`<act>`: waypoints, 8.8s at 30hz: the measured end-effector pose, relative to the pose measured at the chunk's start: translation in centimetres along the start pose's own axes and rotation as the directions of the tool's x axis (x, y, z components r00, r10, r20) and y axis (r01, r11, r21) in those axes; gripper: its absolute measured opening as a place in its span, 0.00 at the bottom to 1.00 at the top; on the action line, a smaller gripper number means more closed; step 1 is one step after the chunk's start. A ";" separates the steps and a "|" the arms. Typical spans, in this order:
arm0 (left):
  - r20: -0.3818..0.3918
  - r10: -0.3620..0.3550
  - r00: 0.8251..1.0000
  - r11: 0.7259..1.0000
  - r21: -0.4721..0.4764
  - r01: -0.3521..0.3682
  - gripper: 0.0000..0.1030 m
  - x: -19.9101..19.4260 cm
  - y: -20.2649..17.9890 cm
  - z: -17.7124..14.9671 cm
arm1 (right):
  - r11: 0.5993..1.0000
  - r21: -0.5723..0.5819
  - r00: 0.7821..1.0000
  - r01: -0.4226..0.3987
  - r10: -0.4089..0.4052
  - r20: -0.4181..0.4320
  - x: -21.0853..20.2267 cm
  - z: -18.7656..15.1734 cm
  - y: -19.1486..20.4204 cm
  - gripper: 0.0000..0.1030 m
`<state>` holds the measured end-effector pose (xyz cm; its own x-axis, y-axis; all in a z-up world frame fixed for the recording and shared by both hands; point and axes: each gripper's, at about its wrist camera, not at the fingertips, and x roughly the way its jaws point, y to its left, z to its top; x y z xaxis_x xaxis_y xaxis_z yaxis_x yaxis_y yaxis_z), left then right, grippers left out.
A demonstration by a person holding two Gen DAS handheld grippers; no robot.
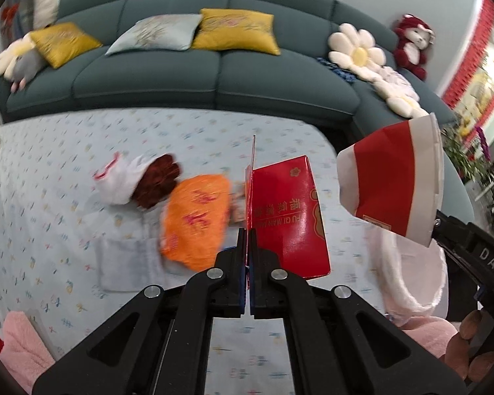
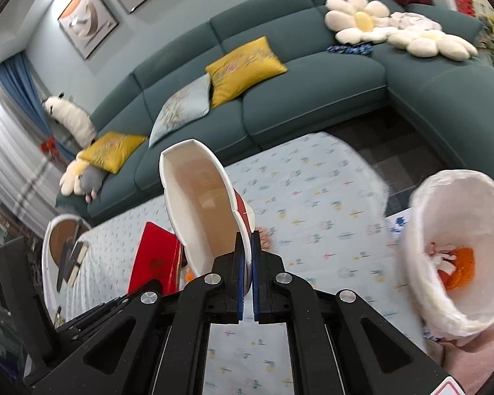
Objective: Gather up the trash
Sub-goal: 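Carry the red cup and red envelope with both tools over the white bin, then open both tools to drop the cup and envelope into the bin, then move both tools back to the trash on the table, then grasp the grey drawstring pouch with the left tool while the right tool grasps the blue clip, then carry the grey pouch and blue clip with both tools over the bin, then open both tools to drop the pouch and clip into the bin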
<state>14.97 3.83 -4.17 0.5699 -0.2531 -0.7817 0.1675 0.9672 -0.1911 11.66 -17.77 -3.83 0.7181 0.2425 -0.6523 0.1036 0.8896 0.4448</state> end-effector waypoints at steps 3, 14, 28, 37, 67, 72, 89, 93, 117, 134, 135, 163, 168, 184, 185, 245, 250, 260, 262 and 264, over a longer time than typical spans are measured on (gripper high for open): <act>0.004 -0.025 1.000 0.999 0.046 0.025 0.00 -0.3 -2.7 0.2 | 0.999 0.036 0.999 0.016 -0.018 0.033 -2.0 0.4 -2.5 0.04; -0.029 -0.113 0.993 0.968 0.222 0.116 0.00 0.6 -13.4 -0.9 | 0.976 0.187 0.987 0.108 -0.127 0.097 -7.3 0.4 -12.5 0.04; -0.136 -0.175 0.975 0.896 0.388 0.215 0.01 3.9 -24.9 -3.6 | 0.905 0.327 0.953 0.272 -0.301 0.040 -10.3 -1.9 -22.9 0.04; -0.168 -0.165 0.972 0.889 0.402 0.220 0.01 5.6 -27.2 -4.0 | 0.891 0.317 0.933 0.326 -0.357 0.043 -11.0 -1.5 -24.5 0.40; -0.129 -0.137 0.982 0.913 0.368 0.176 0.49 5.0 -26.4 -3.4 | 0.906 0.269 0.933 0.326 -0.354 0.063 -11.2 -0.8 -22.0 0.43; -0.114 -0.131 0.985 0.926 0.340 0.162 0.49 4.5 -24.6 -2.9 | 0.916 0.244 0.936 0.320 -0.346 0.072 -11.0 -0.4 -20.6 0.45; -0.073 -0.023 0.997 0.989 0.147 0.034 0.58 3.6 -12.5 -1.9 | 0.964 0.080 0.966 0.254 -0.257 0.029 -6.4 -0.9 -12.0 0.46; -0.073 0.018 0.997 0.996 0.084 -0.012 0.59 3.4 -8.1 -2.0 | 0.974 0.028 0.974 0.225 -0.225 0.005 -4.7 -1.3 -9.1 0.46; -0.167 0.176 0.970 0.951 -0.224 -0.211 0.72 3.9 14.0 -5.1 | 0.977 -0.186 0.971 0.101 -0.138 -0.194 6.2 -6.5 4.5 0.48; -0.239 0.128 0.963 0.947 -0.258 -0.190 0.60 8.6 18.1 -5.8 | 0.979 -0.174 0.933 0.107 -0.159 -0.322 14.9 -8.0 5.8 0.46; -0.236 0.129 0.963 0.949 -0.253 -0.189 0.59 8.7 18.1 -5.7 | 0.979 -0.175 0.931 0.107 -0.161 -0.328 15.4 -8.1 5.8 0.45; -0.149 0.074 0.986 0.975 -0.197 -0.103 0.03 5.0 11.7 -4.3 | 0.995 -0.080 0.958 0.065 -0.085 -0.274 11.6 -6.5 2.8 0.10; -0.099 0.063 0.993 0.983 -0.167 -0.079 0.03 2.9 8.9 -3.2 | 0.996 -0.049 0.977 0.074 -0.082 -0.199 8.1 -4.7 1.1 0.10; 0.012 -0.059 0.998 0.998 0.026 0.059 0.03 -1.6 -3.5 0.3 | 0.994 0.064 0.996 0.087 -0.087 -0.011 -1.6 -1.0 -5.6 0.10; 0.013 -0.067 0.998 0.997 0.035 0.067 0.03 -1.7 -4.2 0.4 | 0.994 0.072 0.996 0.088 -0.088 -0.001 -2.2 -0.8 -6.1 0.10; -0.046 -0.156 0.987 0.969 0.187 0.162 0.04 0.0 -15.0 0.9 | 0.988 0.092 0.988 0.122 -0.130 0.082 -7.9 1.8 -11.7 0.09; -0.079 -0.209 0.975 0.947 0.234 0.222 0.04 1.0 -19.4 0.9 | 0.976 0.121 0.977 0.182 -0.193 0.088 -9.2 1.5 -15.2 0.09; -0.159 -0.317 0.935 0.896 0.274 0.351 0.07 3.4 -26.6 0.0 | 0.939 0.244 0.959 0.244 -0.271 0.082 -11.1 0.8 -22.2 0.09; -0.168 -0.312 0.935 0.903 0.254 0.346 0.22 3.8 -27.1 -0.1 | 0.934 0.255 0.957 0.250 -0.278 0.080 -11.3 0.7 -22.9 0.09; -0.163 -0.305 0.938 0.911 0.237 0.337 0.43 4.1 -27.2 -0.1 | 0.930 0.260 0.954 0.260 -0.289 0.079 -11.5 0.6 -23.6 0.10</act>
<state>12.68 -23.51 -2.19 0.3529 -0.5285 -0.7721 0.5355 0.7907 -0.2965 1.37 -41.77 -6.51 0.7093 -0.0560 -0.7027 0.4623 0.7896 0.4036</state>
